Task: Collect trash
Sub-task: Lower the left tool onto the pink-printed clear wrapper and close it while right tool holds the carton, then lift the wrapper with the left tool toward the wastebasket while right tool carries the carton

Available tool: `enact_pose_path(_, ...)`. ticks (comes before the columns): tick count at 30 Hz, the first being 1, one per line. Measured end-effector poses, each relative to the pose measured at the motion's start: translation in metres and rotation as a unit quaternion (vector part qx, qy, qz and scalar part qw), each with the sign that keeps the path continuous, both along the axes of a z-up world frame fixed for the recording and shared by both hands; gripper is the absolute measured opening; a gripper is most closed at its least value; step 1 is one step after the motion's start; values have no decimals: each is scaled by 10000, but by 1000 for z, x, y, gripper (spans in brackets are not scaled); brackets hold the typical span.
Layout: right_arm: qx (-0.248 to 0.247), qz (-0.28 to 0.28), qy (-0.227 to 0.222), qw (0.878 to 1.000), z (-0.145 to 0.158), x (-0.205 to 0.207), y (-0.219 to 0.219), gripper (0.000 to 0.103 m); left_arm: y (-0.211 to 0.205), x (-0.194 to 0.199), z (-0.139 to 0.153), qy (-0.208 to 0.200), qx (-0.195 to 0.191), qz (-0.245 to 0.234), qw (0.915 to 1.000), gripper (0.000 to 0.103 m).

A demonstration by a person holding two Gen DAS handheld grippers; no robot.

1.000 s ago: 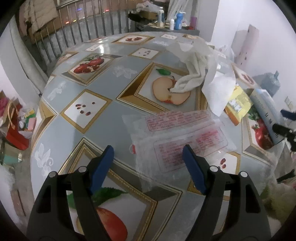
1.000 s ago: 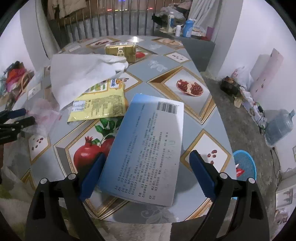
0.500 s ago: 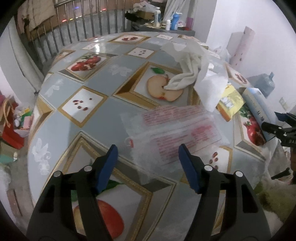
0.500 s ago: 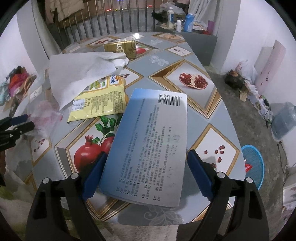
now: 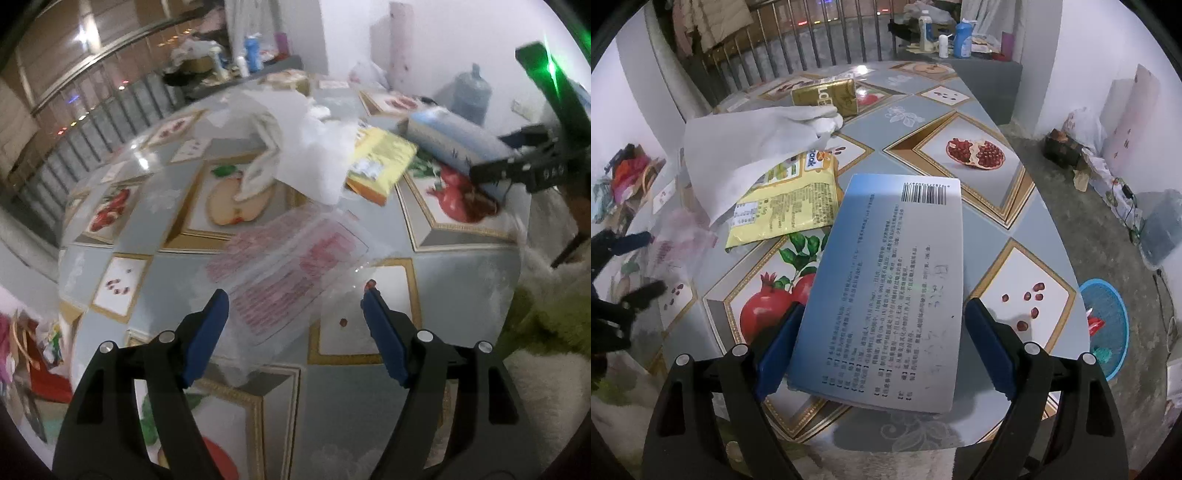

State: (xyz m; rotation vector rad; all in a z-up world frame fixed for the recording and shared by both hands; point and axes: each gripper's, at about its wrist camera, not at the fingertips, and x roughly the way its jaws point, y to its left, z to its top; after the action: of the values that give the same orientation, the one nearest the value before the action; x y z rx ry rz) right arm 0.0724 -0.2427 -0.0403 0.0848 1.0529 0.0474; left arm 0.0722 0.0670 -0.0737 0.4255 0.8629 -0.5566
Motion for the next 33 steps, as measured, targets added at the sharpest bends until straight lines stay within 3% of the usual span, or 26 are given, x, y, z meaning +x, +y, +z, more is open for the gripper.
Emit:
enact_pose_path(4, -10, 1, 15, 10000, 0, 0, 1, 85, 7, 14, -4, 287, -323, 55, 9990, 72)
enact_pose_path(10, 10, 16, 23, 10000, 0, 2, 3, 85, 15, 23, -5, 437, -510, 172, 9976, 62)
enact_pose_path(15, 31, 51, 45, 10000, -1, 3, 4, 82, 15, 26, -3, 485, -614, 180, 9968, 40)
enact_pose_path(21, 40, 18, 66, 10000, -1, 3, 3, 77, 15, 28, -1, 630, -834, 120, 9945, 23)
enact_pose_path(33, 194, -39, 41, 9998, 1, 1, 0, 75, 16, 24, -1, 621, -1001, 57, 9930, 2)
